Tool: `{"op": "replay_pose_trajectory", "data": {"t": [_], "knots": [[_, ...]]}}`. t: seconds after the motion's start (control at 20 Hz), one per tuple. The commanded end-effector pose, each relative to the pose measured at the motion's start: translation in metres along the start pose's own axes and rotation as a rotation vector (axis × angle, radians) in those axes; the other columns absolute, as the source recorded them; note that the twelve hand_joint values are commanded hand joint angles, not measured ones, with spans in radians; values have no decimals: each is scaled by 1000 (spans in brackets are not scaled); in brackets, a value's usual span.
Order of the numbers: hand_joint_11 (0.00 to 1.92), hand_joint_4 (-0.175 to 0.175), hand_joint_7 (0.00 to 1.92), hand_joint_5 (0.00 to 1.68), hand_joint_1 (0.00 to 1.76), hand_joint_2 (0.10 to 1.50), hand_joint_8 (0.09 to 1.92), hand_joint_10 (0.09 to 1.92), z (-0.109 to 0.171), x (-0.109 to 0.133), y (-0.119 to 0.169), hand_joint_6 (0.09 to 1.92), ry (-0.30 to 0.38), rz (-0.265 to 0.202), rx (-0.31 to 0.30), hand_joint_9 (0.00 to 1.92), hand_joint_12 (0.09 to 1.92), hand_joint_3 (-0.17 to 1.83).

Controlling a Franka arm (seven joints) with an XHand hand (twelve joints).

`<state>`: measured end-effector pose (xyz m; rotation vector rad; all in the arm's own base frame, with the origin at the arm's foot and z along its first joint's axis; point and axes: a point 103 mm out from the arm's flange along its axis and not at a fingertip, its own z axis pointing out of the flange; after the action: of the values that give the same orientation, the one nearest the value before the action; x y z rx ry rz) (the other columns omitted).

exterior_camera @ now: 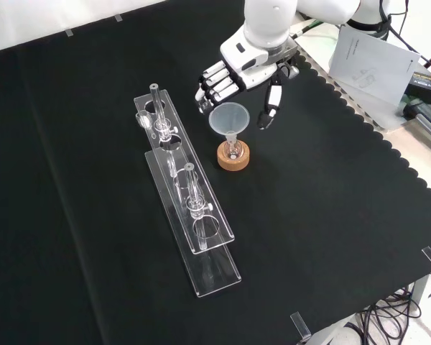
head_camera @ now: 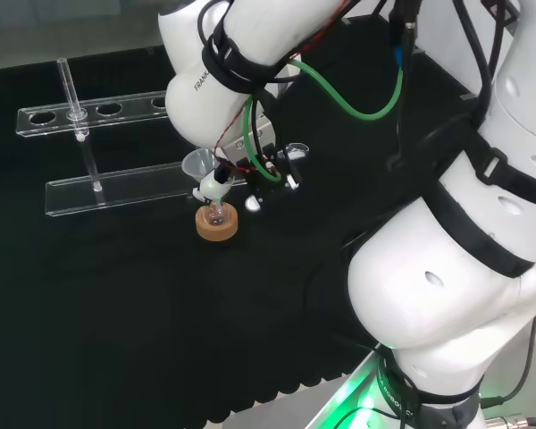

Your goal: Place the funnel on the round-bottom flask.

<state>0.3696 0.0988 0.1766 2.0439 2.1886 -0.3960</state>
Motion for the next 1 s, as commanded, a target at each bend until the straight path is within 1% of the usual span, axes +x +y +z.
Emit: {"op": "replay_pose_trajectory", "data": {"t": [0.05, 0.25, 0.45, 0.65, 0.85, 1.0], "knots": [[0, -80, 0, 114, 505, 659, 218, 791, -2, -9, -7, 87, 33, -11, -33, 2, 1449, 304], [0, -80, 0, 113, 501, 661, 221, 795, -11, -18, -12, 87, 44, -19, -59, 0, 1443, 294], [0, -80, 0, 121, 494, 672, 277, 801, -22, -31, -19, 87, 65, -24, -85, 8, 1442, 268], [0, -80, 0, 130, 487, 680, 334, 800, -34, -48, -25, 87, 99, -16, -73, 24, 1457, 248], [19, -79, 0, 144, 483, 691, 447, 791, -46, -68, -29, 87, 114, -11, -60, 72, 1478, 224], [41, -77, 0, 151, 483, 697, 498, 785, -55, -84, -29, 87, 128, -5, -41, 101, 1476, 213]]}}
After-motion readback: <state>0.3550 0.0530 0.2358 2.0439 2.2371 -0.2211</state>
